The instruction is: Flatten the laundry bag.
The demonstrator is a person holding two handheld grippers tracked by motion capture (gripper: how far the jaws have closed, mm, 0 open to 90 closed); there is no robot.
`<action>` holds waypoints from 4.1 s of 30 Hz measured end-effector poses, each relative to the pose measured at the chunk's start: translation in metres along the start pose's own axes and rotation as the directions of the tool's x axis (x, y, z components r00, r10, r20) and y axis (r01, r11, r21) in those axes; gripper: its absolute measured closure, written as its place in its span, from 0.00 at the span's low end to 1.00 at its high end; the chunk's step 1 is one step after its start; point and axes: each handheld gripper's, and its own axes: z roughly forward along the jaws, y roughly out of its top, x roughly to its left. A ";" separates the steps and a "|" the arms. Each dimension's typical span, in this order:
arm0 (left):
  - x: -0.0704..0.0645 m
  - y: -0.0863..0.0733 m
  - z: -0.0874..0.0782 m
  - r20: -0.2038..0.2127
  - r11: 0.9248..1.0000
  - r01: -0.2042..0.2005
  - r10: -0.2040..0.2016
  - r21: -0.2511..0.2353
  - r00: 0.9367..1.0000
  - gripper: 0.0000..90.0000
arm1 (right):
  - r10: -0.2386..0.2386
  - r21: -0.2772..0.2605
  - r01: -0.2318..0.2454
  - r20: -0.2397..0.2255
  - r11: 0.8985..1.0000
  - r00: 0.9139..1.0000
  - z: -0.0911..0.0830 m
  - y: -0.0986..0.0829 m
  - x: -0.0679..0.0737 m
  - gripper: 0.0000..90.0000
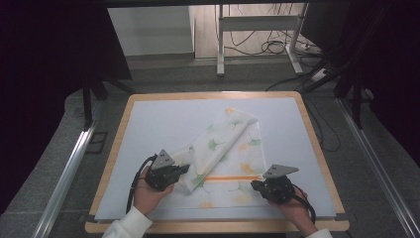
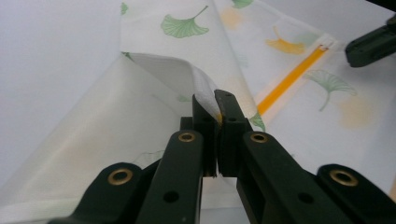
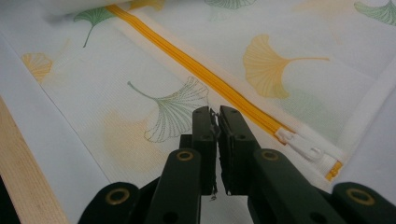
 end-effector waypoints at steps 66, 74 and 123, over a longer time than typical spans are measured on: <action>0.098 0.029 0.012 -0.125 0.996 0.086 -0.085 -0.003 0.988 0.99 | -0.004 0.014 0.004 -0.018 1.000 1.000 0.001 -0.002 0.000 0.93; 0.113 0.039 0.011 -0.151 0.996 0.086 -0.086 -0.007 0.985 0.99 | -0.005 0.016 0.005 -0.017 1.000 1.000 0.001 -0.002 0.000 0.93; 0.179 0.054 0.014 -0.207 0.987 0.155 -0.162 -0.050 0.965 0.55 | 0.008 0.020 -0.007 -0.023 1.000 1.000 0.002 -0.003 -0.002 0.92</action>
